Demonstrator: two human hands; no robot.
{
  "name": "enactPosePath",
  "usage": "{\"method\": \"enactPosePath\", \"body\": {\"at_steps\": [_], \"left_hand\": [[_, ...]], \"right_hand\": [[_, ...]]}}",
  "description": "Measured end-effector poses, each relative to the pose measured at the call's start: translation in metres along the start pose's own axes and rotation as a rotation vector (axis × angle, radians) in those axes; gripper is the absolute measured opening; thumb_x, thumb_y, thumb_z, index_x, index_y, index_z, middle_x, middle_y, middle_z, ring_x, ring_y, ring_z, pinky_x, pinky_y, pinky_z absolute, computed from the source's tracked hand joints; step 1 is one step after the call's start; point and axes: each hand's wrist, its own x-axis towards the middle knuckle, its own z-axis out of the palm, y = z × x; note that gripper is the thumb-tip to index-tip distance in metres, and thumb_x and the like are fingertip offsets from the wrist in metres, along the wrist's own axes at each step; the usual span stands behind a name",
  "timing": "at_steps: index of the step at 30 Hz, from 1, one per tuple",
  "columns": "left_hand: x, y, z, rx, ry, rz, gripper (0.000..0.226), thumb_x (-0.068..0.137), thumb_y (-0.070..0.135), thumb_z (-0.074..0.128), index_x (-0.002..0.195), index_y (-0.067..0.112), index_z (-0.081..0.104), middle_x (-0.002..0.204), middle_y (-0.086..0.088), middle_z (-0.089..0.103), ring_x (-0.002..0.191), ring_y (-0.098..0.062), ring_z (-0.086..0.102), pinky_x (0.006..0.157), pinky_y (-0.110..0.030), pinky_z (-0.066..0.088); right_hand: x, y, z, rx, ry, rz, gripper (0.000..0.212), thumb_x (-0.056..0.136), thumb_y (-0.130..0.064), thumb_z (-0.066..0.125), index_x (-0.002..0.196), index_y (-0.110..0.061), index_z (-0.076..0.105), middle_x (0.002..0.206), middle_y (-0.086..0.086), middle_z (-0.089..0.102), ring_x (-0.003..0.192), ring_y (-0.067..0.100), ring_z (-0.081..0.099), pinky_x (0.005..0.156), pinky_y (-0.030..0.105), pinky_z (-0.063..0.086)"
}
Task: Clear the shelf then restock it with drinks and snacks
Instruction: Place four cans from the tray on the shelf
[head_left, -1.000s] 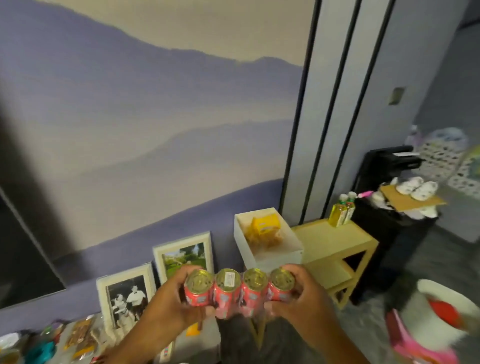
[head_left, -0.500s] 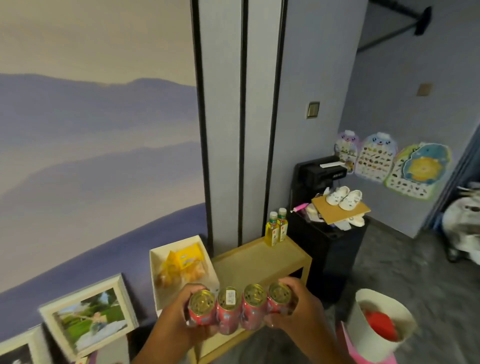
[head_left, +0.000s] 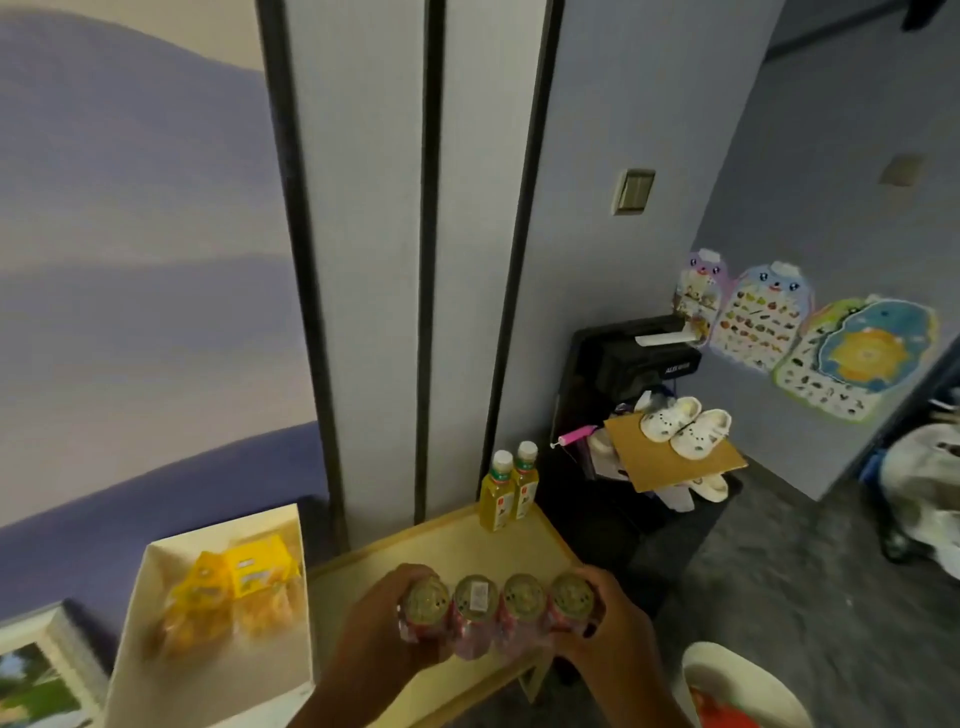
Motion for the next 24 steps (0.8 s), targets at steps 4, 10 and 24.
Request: {"method": "enactPosePath", "body": {"at_steps": [4, 10, 24], "left_hand": [[0.047, -0.006, 0.039, 0.064, 0.031, -0.058, 0.057, 0.058, 0.009, 0.092, 0.103, 0.031, 0.065, 0.101, 0.01, 0.069, 0.093, -0.009, 0.066, 0.065, -0.013, 0.052], [0.103, -0.029, 0.095, 0.122, 0.175, -0.157, 0.061, 0.05, 0.019, 0.09, 0.101, 0.036, 0.061, 0.095, 0.02, 0.068, 0.087, 0.0, 0.064, 0.072, -0.017, 0.051], [0.19, -0.133, 0.203, 0.199, 0.327, -0.381, 0.068, 0.051, 0.014, 0.095, 0.108, 0.03, 0.06, 0.099, 0.016, 0.066, 0.087, -0.006, 0.062, 0.076, -0.02, 0.051]], "right_hand": [[0.067, 0.03, -0.004, -0.016, -0.042, 0.022, 0.061, 0.066, -0.035, 0.089, 0.115, -0.041, 0.052, 0.113, -0.013, 0.065, 0.106, 0.013, 0.065, 0.09, 0.035, 0.058], [0.17, 0.08, 0.013, 0.006, -0.136, -0.083, 0.065, 0.064, -0.029, 0.091, 0.114, -0.041, 0.051, 0.11, -0.015, 0.06, 0.107, 0.012, 0.061, 0.087, 0.03, 0.053], [0.315, 0.201, 0.094, 0.017, -0.215, -0.142, 0.068, 0.061, -0.018, 0.093, 0.116, -0.035, 0.057, 0.115, -0.012, 0.057, 0.104, 0.011, 0.06, 0.085, 0.041, 0.057]]}}
